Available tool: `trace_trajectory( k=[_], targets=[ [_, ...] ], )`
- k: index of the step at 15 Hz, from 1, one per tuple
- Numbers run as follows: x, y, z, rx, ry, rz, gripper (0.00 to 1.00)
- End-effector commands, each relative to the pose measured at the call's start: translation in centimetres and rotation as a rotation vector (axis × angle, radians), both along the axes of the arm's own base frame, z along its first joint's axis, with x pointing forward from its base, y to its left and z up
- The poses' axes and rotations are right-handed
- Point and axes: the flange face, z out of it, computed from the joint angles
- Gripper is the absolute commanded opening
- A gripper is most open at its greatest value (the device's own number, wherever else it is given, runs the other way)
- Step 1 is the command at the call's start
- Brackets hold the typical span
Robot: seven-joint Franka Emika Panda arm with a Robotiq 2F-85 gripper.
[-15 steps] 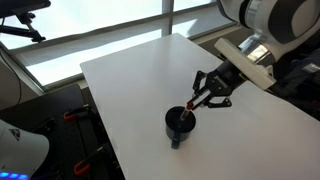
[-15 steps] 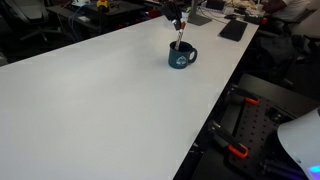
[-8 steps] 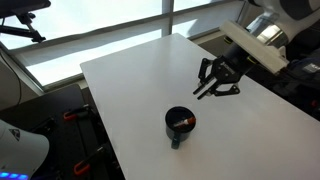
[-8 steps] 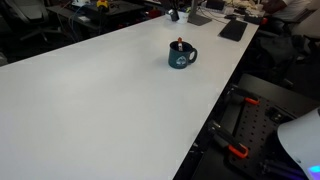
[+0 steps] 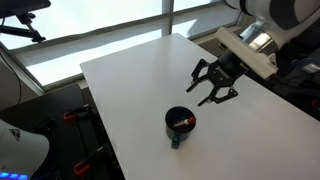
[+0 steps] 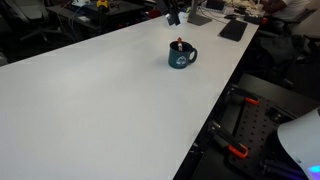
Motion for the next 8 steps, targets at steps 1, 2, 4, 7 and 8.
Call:
trace_trajectory(
  k=[1, 2, 4, 7, 8],
  targets=[
    [-0.2, 0.1, -1.0, 0.001, 0.033, -0.012, 0.88],
    [-0.3, 0.0, -1.5, 0.003, 0.041, -0.015, 0.95],
    [-0.4, -0.1, -2.2, 0.007, 0.054, -0.017, 1.00],
    [-0.7, -0.4, -3.3, 0.016, 0.072, -0.024, 1.00],
    [-0.8, -0.5, -3.6, 0.018, 0.078, -0.027, 1.00]
  ],
)
